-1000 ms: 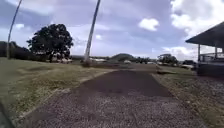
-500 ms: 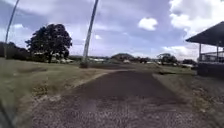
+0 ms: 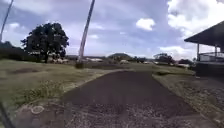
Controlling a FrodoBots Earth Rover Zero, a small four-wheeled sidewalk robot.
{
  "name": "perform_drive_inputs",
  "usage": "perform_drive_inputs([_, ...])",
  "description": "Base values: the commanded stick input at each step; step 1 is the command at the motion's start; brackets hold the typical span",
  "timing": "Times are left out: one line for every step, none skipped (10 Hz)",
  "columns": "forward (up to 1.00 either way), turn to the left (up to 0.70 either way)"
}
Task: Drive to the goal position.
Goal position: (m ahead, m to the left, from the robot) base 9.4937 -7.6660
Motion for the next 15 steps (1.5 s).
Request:
perform_drive_inputs([0.7, 0.0])
perform_drive_inputs([0.7, -0.01])
perform_drive_inputs([0.7, -0.27])
perform_drive_inputs([0.7, -0.35])
perform_drive_inputs([0.7, -0.35])
perform_drive_inputs([0.7, -0.35])
perform_drive_inputs([0.7, -0.35])
perform_drive_inputs([0.7, -0.35])
perform_drive_inputs([0.7, -0.32])
perform_drive_inputs([0.7, -0.22])
perform_drive_inputs([0.7, 0.0])
perform_drive_inputs([0.7, 0.0])
perform_drive_inputs([0.7, 0.0])
perform_drive_inputs([0.7, 0.0])
perform_drive_inputs([0.7, 0.0])
